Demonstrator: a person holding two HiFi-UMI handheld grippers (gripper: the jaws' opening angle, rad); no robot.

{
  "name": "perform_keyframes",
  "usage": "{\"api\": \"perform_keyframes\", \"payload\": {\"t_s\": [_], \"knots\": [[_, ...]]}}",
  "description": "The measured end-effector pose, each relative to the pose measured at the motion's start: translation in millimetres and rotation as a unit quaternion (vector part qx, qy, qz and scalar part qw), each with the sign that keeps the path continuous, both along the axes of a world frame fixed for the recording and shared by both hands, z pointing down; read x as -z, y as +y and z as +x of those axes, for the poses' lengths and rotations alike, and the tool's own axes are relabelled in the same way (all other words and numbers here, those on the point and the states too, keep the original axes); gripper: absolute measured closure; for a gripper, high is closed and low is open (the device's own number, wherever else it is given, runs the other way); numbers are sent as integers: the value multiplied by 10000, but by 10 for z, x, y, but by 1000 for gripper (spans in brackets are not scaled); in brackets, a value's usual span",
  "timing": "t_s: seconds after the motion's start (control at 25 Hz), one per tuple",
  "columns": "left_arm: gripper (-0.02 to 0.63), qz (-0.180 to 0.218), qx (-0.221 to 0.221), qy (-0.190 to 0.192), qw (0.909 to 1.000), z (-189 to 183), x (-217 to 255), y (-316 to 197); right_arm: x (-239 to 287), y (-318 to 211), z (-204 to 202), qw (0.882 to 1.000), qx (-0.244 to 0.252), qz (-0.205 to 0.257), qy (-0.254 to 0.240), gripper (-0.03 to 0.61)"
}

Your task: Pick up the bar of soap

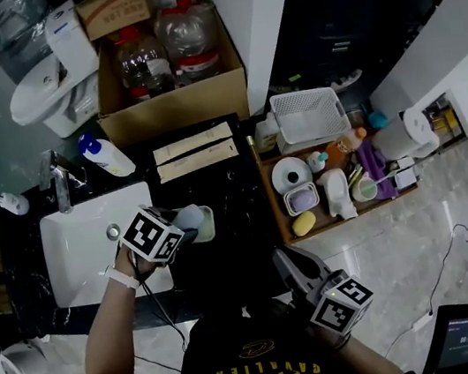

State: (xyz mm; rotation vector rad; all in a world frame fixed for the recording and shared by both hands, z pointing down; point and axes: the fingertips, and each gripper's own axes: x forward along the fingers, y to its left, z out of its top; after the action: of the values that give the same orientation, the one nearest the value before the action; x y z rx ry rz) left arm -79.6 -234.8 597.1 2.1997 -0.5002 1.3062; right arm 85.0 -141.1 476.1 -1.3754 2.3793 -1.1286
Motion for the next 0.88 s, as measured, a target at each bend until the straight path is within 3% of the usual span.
{"api": "perform_keyframes", "payload": {"t_s": [0.24, 0.48, 0.88], "knots": [[344, 308, 473, 971, 9937, 42, 329, 38, 11, -31, -93, 9999, 144, 34, 50, 558], [344, 498, 999, 2158, 9700, 161, 782, 122, 72, -77, -196, 9994, 307, 124, 114, 558], [344, 864, 1597, 3056, 9347, 178, 1315, 252, 200, -114, -310, 9979, 458, 336, 326, 558]]}}
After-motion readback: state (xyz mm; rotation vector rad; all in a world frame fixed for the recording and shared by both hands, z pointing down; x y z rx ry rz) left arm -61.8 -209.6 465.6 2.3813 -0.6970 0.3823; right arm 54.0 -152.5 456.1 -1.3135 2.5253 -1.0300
